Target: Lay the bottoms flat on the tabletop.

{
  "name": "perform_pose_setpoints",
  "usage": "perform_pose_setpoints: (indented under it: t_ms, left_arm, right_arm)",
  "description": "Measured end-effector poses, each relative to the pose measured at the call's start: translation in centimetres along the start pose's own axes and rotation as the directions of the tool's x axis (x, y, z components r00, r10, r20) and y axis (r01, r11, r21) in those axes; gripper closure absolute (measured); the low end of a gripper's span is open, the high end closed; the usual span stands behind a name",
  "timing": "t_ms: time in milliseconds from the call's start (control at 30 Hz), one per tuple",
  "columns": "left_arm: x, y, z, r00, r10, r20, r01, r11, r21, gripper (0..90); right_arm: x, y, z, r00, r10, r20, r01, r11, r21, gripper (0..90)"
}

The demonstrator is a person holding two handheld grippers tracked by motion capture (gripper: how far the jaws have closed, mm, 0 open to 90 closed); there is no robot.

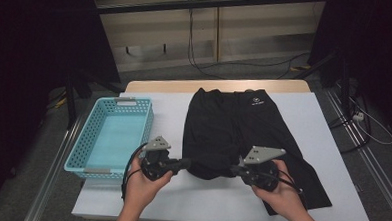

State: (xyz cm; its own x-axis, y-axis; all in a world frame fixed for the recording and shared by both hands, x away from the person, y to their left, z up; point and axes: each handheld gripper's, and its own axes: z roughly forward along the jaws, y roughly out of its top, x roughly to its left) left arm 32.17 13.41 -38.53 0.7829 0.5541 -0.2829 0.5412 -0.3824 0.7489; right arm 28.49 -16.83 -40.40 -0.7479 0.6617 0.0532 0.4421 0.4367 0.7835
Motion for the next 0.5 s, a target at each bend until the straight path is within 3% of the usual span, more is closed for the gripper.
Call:
perform_pose_setpoints:
  t_ms: [100, 167, 233, 267, 333, 400, 500]
  left_arm:
    - [-0.2, -0.8, -0.4, 0.9991, -0.038, 0.02, 0.037, 0.9979, 0.053, 88.4]
    - [-0.1, -1.0, -0.8, 0.9992, -0.039, 0.01, 0.039, 0.9984, 0.042, 85.8]
    - [0.1, -1.1, -1.3, 0.9994, -0.033, -0.001, 0.033, 0.9994, 0.002, 75.6]
    - [0.3, -1.1, -1.4, 0.9994, -0.028, -0.018, 0.028, 0.9992, -0.029, 63.8]
    - [0.7, -1.0, -1.3, 0.9985, -0.044, -0.032, 0.043, 0.9981, -0.044, 55.9]
    - [1.1, -1.1, -0.6, 0.9965, -0.04, -0.074, 0.036, 0.9983, -0.045, 45.4]
    - [1.8, -1.4, 0.9, 0.9913, -0.07, -0.111, 0.069, 0.9975, -0.012, 43.0]
  right_arm:
    - [1.2, -1.0, -0.7, 0.9994, -0.033, -0.002, 0.034, 0.999, 0.031, 90.0]
    - [1.6, -1.2, -0.5, 0.9987, -0.047, -0.022, 0.048, 0.997, 0.06, 89.9]
    - [1.5, -1.3, -0.1, 0.9986, -0.041, -0.033, 0.043, 0.996, 0.075, 88.4]
    - [1.2, -1.4, 0.0, 0.9986, -0.041, -0.034, 0.043, 0.995, 0.086, 87.3]
    - [0.7, -1.6, 0.2, 0.9984, -0.038, -0.041, 0.042, 0.994, 0.099, 81.5]
    - [0.3, -1.7, 0.2, 0.9991, -0.037, -0.02, 0.039, 0.996, 0.084, 69.0]
    - [-0.1, -1.4, 0.2, 0.9994, -0.034, -0.007, 0.034, 0.998, 0.059, 57.9]
